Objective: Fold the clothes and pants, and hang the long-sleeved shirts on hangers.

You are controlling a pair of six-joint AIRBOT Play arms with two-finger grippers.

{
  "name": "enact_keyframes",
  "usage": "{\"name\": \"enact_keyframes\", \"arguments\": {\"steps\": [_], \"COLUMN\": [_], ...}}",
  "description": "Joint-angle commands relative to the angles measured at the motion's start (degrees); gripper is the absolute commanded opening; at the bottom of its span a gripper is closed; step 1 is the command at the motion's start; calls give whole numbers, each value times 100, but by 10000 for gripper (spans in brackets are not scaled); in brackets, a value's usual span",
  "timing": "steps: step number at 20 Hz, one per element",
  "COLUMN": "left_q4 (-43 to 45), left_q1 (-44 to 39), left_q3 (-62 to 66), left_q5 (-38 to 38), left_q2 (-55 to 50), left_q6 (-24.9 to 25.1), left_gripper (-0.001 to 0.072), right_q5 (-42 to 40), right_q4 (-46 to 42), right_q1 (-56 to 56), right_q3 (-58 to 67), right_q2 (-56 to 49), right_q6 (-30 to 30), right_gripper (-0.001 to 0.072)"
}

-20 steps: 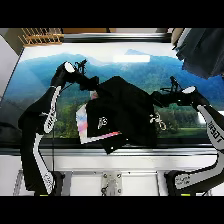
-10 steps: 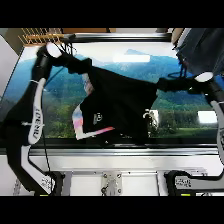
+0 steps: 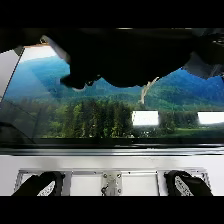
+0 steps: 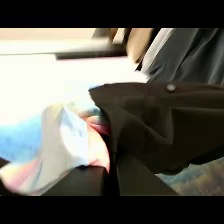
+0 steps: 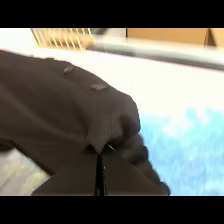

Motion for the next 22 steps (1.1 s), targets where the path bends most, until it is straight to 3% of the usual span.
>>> {"name": "enact_keyframes", "arguments": {"steps": [1, 5, 8, 13, 15, 16, 17, 18, 19, 22], "left_q4": [26, 28, 26, -28, -22, -28, -11, -35, -24, -26], "left_q1": [-208, -195, 122, 542, 417, 356, 323, 330, 404, 839], "left_q3": [-855, -1670, -2124, -2468, -2009, -1650, -1154, -577, 0, 1259], "left_q5": [763, 1169, 994, 1231, 1436, 1502, 1438, 1259, 951, -197], "left_q2": [1268, 1720, 1366, -595, -1797, -2391, -3021, -3580, -4017, -4666], "left_q6": [-120, -260, -297, -291, -260, -96, -79, -122, -140, -315], "left_gripper": [11, 11, 11, 12, 12, 12, 152, 522, 702, 683], "right_q5": [-28, 101, 466, 595, -212, -785, -1335, -1670, -1781, -1639], "right_q4": [-2, -4, -68, -1703, -2127, -2096, -1910, -1700, -1480, -1239], "right_q1": [-2, -2, 11, 780, 949, 931, 857, 763, 629, 120], "right_q3": [42, 42, 22, 11, 15, 31, 90, 197, 348, 472], "right_q2": [649, 702, 376, -1154, -2024, -2422, -2782, -3064, -3279, -3250], "right_q6": [326, 909, 1412, 2041, 2035, 2044, 2037, 2039, 2037, 2037], "right_gripper": [15, 14, 14, 14, 22, 102, 360, 556, 607, 607]}}
